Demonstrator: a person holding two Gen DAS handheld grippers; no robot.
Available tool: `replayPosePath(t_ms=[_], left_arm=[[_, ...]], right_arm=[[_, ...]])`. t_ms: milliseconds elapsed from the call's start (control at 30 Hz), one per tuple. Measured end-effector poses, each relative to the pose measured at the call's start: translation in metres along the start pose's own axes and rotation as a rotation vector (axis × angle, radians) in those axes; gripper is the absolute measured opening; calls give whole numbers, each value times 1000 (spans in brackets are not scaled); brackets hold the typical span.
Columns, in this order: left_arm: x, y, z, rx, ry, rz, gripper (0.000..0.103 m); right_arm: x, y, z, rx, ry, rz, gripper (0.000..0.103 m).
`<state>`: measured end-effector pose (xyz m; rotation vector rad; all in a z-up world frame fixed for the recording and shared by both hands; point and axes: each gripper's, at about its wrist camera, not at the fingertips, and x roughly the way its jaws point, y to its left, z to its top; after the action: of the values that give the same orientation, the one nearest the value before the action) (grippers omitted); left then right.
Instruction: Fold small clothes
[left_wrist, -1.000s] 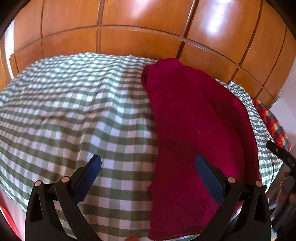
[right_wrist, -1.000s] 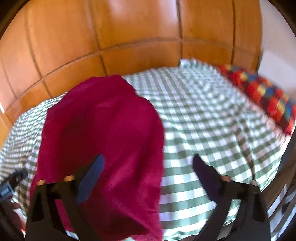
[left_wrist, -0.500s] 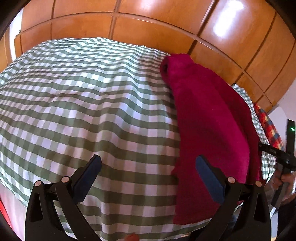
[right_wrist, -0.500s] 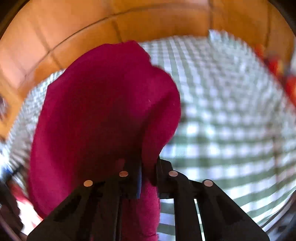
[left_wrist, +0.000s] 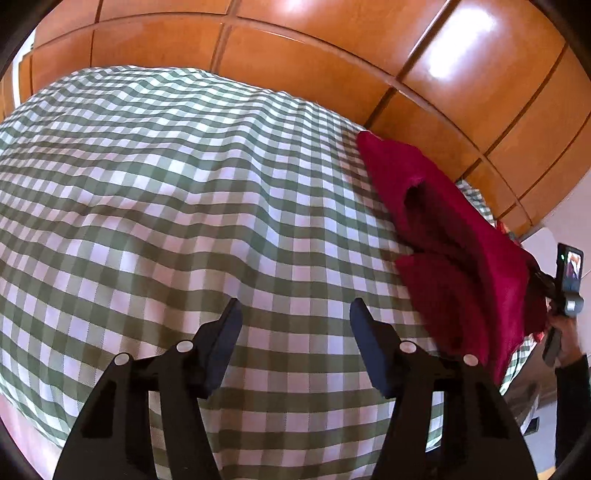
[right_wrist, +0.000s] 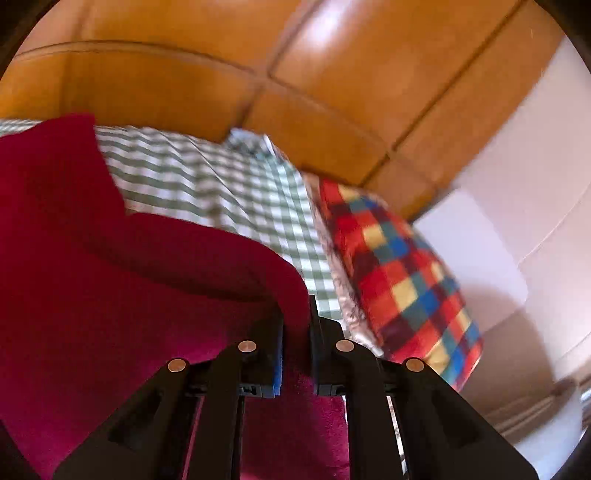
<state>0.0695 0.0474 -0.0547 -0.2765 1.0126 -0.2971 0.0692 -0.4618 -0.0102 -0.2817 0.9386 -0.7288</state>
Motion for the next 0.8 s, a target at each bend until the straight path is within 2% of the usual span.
replayPosePath(t_ms=[167, 233, 333, 367, 400, 500, 567, 633, 667, 733, 800], left_arm=[[9, -9, -2, 19, 34, -23, 60], [15, -16, -3, 39, 52, -8, 62], [23, -25, -2, 56, 62, 9, 63], [25, -27, -1, 55, 60, 8, 63], [25, -27, -2, 56, 56, 5, 64], [23, -31, -3, 55, 39, -4, 66], [22, -30, -6, 46, 38, -15, 66], [19, -28, -10, 46, 33, -15, 66], [16, -26, -13, 50, 30, -13, 66], [12, -22, -19, 55, 29, -9, 67], [5, -15, -24, 58, 29, -5, 68]], right_arm=[[21, 11, -9, -38, 59, 6, 10], [17, 18, -10, -56, 48, -2, 13], [-9, 27, -6, -83, -39, -85, 37], [-23, 32, -4, -98, -87, -96, 63], [-44, 41, 0, -111, -158, -78, 82], [-109, 85, 12, -216, -374, 69, 83], [-140, 123, 18, -312, -466, 161, 83], [-168, 172, 19, -434, -541, 291, 83], [-180, 203, 18, -525, -574, 335, 83], [-191, 246, 14, -679, -633, 324, 82], [-190, 291, 7, -853, -690, 242, 75]])
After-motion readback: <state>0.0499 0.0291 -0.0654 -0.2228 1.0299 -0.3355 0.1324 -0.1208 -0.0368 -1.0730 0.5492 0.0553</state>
